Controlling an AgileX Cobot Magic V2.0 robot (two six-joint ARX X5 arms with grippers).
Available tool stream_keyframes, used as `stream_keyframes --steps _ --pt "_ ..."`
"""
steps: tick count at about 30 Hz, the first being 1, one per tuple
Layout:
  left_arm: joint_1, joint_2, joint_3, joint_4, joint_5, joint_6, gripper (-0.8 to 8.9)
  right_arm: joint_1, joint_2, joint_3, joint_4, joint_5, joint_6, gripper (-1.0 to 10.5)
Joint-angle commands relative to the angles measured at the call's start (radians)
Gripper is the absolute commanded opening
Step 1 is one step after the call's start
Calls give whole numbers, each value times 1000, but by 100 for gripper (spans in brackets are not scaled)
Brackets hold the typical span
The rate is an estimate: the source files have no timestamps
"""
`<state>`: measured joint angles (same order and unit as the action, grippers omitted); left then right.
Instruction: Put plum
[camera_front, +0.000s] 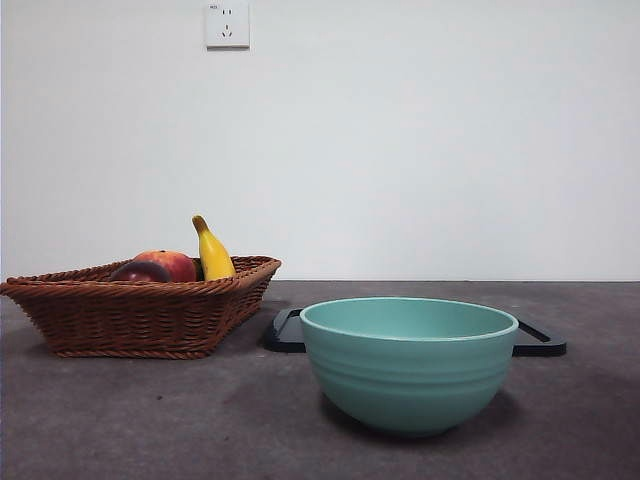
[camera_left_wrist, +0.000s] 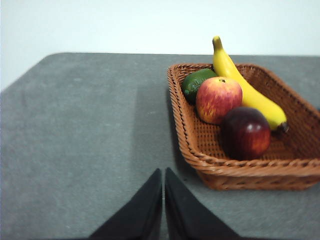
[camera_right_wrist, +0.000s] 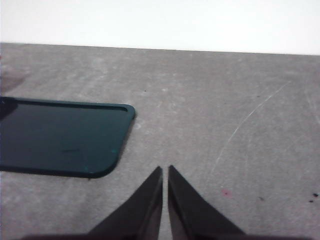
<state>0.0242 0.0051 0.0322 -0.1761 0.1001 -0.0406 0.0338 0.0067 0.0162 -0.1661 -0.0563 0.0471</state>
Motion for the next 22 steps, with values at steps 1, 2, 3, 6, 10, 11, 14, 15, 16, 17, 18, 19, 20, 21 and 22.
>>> stream_keyframes --steps 1,2,3,6,10,11,14,15,16,17,18,19,20,21,22 --pt "2 -2 -20 -8 -3 -163 7 3 -3 -3 9 -3 84 10" --pt "2 -2 -20 -8 -3 -183 7 3 -3 -3 8 -3 93 10" --pt "2 -2 -20 -9 -3 -195 7 3 -3 -3 8 -3 103 10" --pt "2 -2 -17 -12 -3 -247 7 3 -3 -2 8 -8 139 10" --pt "2 -2 7 -22 -3 -314 8 3 -3 14 9 -33 168 10" --pt "2 -2 16 -23 -3 -338 8 3 -3 26 8 -32 176 10" --pt "2 -2 48 -44 -2 -389 9 3 -3 68 7 -32 186 10" --pt "2 0 61 -53 4 -396 9 3 -3 83 7 -32 190 10" --pt "2 1 74 -63 13 -397 9 3 -2 98 5 -32 190 10" --pt "2 2 94 -74 23 -397 9 3 -2 121 1 -32 190 10" --pt "2 5 109 -79 31 -397 9 3 -2 139 -1 -32 190 10" --pt "2 7 124 -85 35 -398 9 3 0 156 -3 -32 193 10" --pt "2 10 146 -97 36 -398 9 3 3 174 -6 -32 198 10" --pt "2 18 169 -108 36 -398 9 3 11 202 -18 -32 203 10" --pt "2 25 190 -117 36 -398 9 3 16 224 -30 -32 204 10"
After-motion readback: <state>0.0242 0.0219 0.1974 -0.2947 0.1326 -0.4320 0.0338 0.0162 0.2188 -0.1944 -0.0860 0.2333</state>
